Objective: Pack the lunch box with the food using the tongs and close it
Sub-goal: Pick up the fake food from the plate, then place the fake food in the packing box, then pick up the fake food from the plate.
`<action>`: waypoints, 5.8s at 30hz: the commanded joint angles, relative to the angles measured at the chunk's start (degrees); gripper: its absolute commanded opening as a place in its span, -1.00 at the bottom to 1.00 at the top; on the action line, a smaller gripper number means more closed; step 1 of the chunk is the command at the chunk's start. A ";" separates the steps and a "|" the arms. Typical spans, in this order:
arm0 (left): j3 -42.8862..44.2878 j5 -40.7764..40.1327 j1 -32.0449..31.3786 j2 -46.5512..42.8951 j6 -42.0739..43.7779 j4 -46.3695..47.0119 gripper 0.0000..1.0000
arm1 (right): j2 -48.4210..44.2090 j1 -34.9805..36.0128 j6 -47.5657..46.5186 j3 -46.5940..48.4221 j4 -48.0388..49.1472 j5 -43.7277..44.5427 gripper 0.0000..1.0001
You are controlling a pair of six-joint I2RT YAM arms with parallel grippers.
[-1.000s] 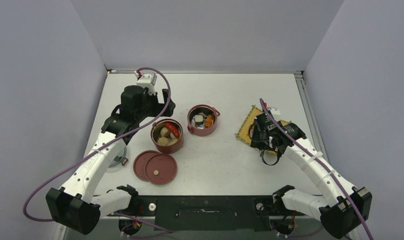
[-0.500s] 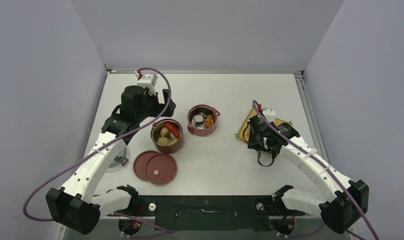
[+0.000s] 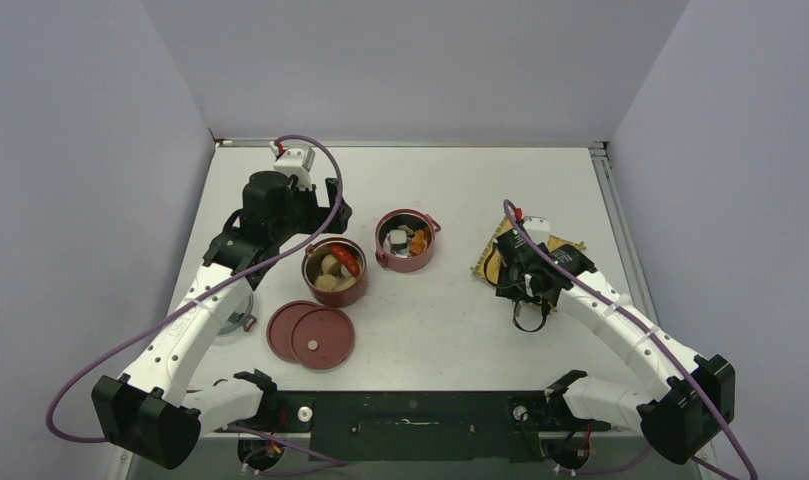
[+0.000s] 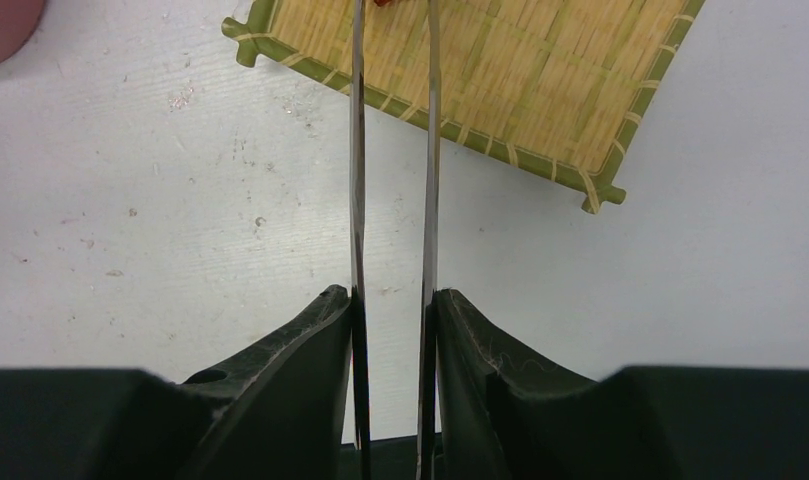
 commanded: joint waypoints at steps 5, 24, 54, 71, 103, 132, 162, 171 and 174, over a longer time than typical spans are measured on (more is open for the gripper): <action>0.35 -0.16 -0.21 -1.21 -0.14 2.95 0.95 | -0.55 1.09 0.98 1.62 0.67 2.71 -0.41; 0.37 -0.12 -0.21 -1.12 -0.03 2.95 0.95 | -3.53 4.32 1.10 8.45 -1.87 1.21 -0.51; 0.13 -0.17 -0.21 1.28 0.03 2.95 0.95 | 15.42 11.23 -10.12 16.35 20.98 -16.98 -0.47; 0.17 -0.25 -0.21 1.40 0.03 2.95 0.95 | 16.24 11.26 -10.51 16.10 18.83 -12.60 -0.12; -0.03 -2.77 -0.13 1.31 0.83 2.96 0.95 | 6.06 -23.02 -19.67 8.79 10.10 -13.01 -0.18; -0.01 -1.65 -0.21 3.23 0.41 2.83 0.95 | 6.28 -26.38 -23.36 4.94 11.76 -16.18 -0.22; 0.03 -0.69 -0.21 2.71 -0.14 2.86 0.95 | 4.57 -26.21 -22.66 7.41 10.76 -15.69 -0.89; -0.03 -0.77 -0.21 1.63 -0.18 3.12 0.95 | 1.52 -25.88 -22.26 8.42 9.18 -16.84 -0.89; -0.03 -0.73 -0.21 1.55 -0.17 3.08 0.95 | 0.81 -25.42 -22.19 10.29 7.29 -17.23 -0.89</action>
